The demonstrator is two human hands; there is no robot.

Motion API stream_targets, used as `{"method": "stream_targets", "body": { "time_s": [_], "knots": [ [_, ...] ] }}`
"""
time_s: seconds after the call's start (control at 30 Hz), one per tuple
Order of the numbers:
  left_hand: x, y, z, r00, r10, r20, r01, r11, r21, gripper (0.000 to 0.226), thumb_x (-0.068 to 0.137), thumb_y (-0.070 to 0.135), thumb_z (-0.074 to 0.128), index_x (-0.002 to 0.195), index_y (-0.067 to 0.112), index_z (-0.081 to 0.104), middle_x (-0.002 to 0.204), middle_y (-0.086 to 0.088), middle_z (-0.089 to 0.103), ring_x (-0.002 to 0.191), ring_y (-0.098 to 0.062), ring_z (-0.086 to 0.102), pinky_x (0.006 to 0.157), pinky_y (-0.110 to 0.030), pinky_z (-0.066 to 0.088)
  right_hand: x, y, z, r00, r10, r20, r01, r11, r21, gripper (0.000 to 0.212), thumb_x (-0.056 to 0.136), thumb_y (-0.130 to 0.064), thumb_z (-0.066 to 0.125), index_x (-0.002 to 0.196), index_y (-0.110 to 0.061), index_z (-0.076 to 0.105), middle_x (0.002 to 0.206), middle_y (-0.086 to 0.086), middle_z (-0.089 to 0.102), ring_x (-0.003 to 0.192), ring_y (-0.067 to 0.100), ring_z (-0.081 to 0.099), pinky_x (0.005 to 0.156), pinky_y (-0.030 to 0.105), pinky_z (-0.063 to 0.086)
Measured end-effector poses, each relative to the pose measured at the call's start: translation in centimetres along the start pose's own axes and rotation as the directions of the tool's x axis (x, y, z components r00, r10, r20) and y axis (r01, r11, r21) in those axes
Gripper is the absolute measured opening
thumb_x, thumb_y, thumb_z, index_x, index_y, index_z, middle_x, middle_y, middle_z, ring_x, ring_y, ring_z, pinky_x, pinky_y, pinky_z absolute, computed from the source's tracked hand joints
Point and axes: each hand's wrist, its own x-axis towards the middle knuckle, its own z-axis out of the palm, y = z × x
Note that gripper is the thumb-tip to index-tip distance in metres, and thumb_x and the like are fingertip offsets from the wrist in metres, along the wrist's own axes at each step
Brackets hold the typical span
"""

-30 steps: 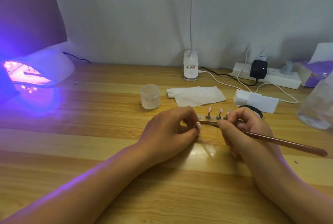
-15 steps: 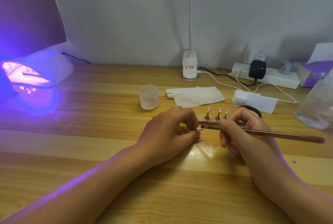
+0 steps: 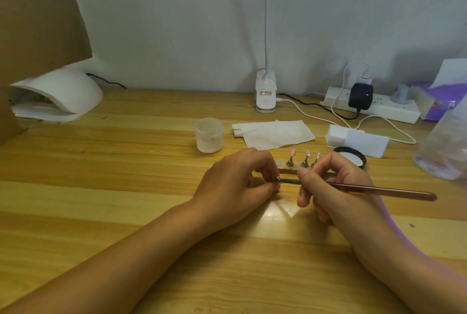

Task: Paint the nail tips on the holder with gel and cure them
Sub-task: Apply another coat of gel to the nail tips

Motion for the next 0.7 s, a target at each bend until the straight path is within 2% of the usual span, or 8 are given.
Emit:
{"method": "stream_targets", "body": {
  "time_s": [0.23, 0.4, 0.53, 0.7],
  "knots": [
    [0.04, 0.01, -0.02, 1.000, -0.006, 0.005, 0.006, 1.000, 0.000, 0.011, 0.084, 0.028, 0.074, 0.086, 0.033, 0.064, 0.090, 0.016, 0.062, 0.064, -0.002, 0.053, 0.061, -0.030, 0.047, -0.03, 0.38, -0.12, 1.000, -0.001, -0.028, 0.000, 1.000, -0.014, 0.014, 0.089, -0.020, 0.062, 0.078, -0.016, 0.053, 0.054, 0.005, 0.063, 0.042, 0.006, 0.050, 0.042, 0.014, 0.038],
    [-0.01, 0.05, -0.04, 1.000, -0.008, -0.001, 0.008, 1.000, -0.013, 0.008, 0.085, 0.030, 0.073, 0.086, 0.032, 0.066, 0.090, 0.015, 0.063, 0.064, -0.003, 0.053, 0.063, -0.035, 0.050, 0.03, 0.31, -0.19, 0.998, -0.002, -0.062, 0.002, 1.000, -0.002, 0.014, 0.081, -0.015, 0.061, 0.072, -0.016, 0.051, 0.047, 0.001, 0.055, 0.041, 0.005, 0.047, 0.040, 0.014, 0.036],
    [-0.02, -0.02, -0.01, 1.000, -0.016, -0.004, 0.016, 0.999, -0.030, 0.008, 0.085, 0.029, 0.073, 0.086, 0.032, 0.067, 0.090, 0.016, 0.064, 0.063, -0.004, 0.053, 0.063, -0.035, 0.051, -0.04, 0.09, -0.23, 0.996, 0.006, -0.090, 0.001, 0.997, 0.080, 0.017, 0.080, -0.021, 0.063, 0.066, -0.023, 0.053, 0.048, 0.000, 0.052, 0.042, 0.006, 0.043, 0.040, 0.014, 0.034],
    [-0.02, -0.08, 0.01, 1.000, -0.009, -0.003, 0.009, 0.998, -0.061, 0.010, 0.083, 0.024, 0.073, 0.085, 0.032, 0.069, 0.092, 0.016, 0.067, 0.058, -0.005, 0.051, 0.064, -0.037, 0.052, 0.02, 0.12, -0.13, 0.999, 0.008, -0.047, -0.001, 0.990, 0.138, 0.018, 0.087, -0.010, 0.066, 0.080, -0.018, 0.052, 0.056, 0.000, 0.058, 0.046, 0.004, 0.049, 0.043, 0.014, 0.039]
  ]
}}
